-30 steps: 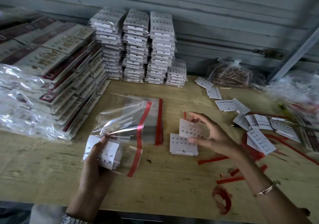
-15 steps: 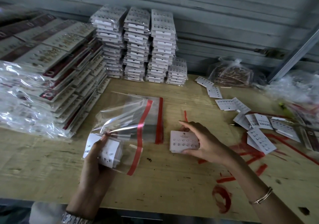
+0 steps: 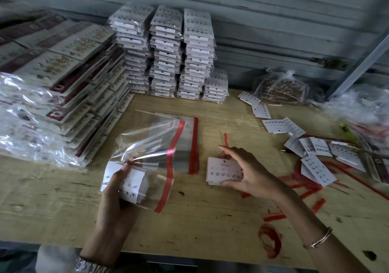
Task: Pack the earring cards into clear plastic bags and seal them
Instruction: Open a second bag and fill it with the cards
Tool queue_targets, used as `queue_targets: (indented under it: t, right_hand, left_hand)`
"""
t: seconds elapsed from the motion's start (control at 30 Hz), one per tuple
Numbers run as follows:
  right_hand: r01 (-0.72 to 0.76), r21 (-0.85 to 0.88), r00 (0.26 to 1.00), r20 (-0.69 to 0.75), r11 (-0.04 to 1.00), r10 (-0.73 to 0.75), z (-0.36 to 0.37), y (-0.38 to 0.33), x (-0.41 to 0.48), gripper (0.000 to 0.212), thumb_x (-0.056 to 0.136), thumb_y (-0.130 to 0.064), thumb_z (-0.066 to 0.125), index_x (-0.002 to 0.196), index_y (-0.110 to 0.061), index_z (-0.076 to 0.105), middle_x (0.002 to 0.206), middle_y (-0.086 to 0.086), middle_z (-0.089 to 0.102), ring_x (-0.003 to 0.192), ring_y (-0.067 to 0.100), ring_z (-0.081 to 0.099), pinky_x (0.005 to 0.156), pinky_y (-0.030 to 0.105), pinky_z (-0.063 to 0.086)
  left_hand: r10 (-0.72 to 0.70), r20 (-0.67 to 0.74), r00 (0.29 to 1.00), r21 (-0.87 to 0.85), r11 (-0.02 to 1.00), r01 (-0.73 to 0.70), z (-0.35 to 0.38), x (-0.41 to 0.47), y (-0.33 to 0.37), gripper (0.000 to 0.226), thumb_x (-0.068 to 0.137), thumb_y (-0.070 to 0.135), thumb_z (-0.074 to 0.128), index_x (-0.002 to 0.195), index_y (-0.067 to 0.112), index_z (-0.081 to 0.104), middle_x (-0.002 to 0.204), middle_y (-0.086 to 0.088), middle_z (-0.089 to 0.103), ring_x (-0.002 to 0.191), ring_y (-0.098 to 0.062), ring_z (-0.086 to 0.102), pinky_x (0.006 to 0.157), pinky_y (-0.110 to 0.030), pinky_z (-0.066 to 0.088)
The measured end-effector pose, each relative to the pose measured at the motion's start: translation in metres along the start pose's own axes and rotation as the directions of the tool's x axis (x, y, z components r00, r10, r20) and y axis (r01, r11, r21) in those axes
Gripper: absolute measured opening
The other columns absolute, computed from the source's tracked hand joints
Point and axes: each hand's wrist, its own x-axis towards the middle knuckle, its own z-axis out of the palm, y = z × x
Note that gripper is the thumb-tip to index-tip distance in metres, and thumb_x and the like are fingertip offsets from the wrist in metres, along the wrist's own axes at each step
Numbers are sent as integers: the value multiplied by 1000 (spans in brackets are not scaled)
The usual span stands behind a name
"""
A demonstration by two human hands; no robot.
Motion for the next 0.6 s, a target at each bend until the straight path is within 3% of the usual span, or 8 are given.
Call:
queue_targets:
  t: [0.1, 0.27, 0.43, 0.6]
  right_hand:
    - [2, -39, 1000, -4, 999, -2, 2, 0, -1, 91, 78, -48, 78, 151, -39, 24, 133, -17, 44, 124, 9, 39, 109, 34, 35]
    - [45, -73, 999, -25, 996, -47, 1, -2, 0, 78, 79, -48, 77, 145, -26, 43, 132, -23, 39, 123, -2, 34, 111, 30, 31]
    - [48, -94, 999, 10, 994, -47, 1, -2, 0, 74, 78, -62, 66, 142, -29, 48, 136, -19, 44, 127, 5, 38, 111, 36, 34]
    - [32, -63, 999, 34, 997, -29, 2, 0, -1, 75, 79, -74, 55, 141, -33, 48, 136, -22, 43, 129, 1, 37, 111, 36, 36]
  left_hand:
    - [9, -4, 1000, 5, 1000, -9, 1, -1, 0, 20, 100, 19, 47, 103, 17, 67, 99, -5, 68, 85, -21, 68, 71, -37, 60]
    - [0, -14, 1000, 8, 1000, 0, 0, 0, 0, 18, 99, 19, 49, 107, 16, 64, 103, -8, 64, 91, -24, 63, 74, -38, 57]
    - [-6, -11, 1000, 18, 1000, 6, 0, 0, -1, 20, 100, 20, 49, 110, 14, 65, 103, -9, 66, 87, -23, 67, 73, -37, 59]
    - [-17, -25, 1000, 16, 1000, 18, -1, 1, 0, 19, 100, 21, 50, 112, 15, 64, 108, -12, 63, 93, -26, 64, 75, -37, 57]
